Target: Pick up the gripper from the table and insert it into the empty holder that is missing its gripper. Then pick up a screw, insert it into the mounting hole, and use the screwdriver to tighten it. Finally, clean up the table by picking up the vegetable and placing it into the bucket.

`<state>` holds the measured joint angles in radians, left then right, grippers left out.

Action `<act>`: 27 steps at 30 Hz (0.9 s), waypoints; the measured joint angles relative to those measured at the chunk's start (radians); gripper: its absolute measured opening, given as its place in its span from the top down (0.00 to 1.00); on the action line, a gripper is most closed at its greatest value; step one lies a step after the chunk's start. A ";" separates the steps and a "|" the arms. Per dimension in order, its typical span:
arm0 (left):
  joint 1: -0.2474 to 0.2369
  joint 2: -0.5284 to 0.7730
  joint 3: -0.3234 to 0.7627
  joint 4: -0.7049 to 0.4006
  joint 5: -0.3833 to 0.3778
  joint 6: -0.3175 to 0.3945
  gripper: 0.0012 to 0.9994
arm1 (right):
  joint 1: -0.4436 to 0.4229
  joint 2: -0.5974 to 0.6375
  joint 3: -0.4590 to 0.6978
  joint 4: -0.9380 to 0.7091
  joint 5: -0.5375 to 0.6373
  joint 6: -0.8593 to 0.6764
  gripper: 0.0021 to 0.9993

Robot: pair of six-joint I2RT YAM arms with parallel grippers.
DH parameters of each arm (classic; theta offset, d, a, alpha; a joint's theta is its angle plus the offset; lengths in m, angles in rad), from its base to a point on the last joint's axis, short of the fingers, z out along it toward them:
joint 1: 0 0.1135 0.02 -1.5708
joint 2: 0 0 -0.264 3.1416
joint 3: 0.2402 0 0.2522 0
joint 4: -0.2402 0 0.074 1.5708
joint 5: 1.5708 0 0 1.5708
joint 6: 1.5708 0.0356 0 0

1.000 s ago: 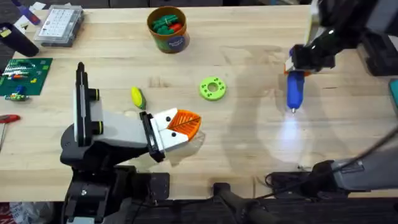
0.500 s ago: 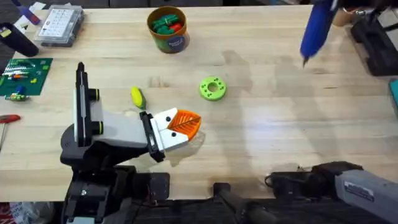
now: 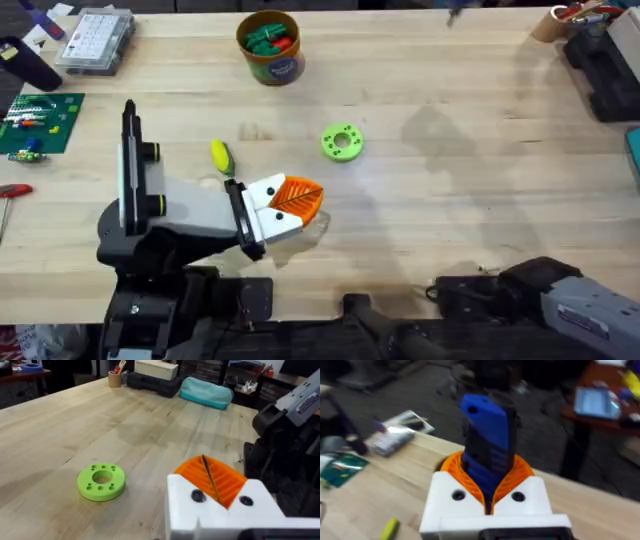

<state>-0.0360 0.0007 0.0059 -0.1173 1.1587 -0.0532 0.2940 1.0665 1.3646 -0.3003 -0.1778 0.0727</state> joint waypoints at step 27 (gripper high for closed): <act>0.000 0.000 0.000 0.000 0.000 0.000 1.00 | 0.136 0.044 -0.571 1.092 -0.509 0.401 0.98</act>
<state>-0.0358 0.0007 0.0059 -0.1173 1.1587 -0.0532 0.4298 1.1103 0.7937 0.7913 -0.6868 0.4741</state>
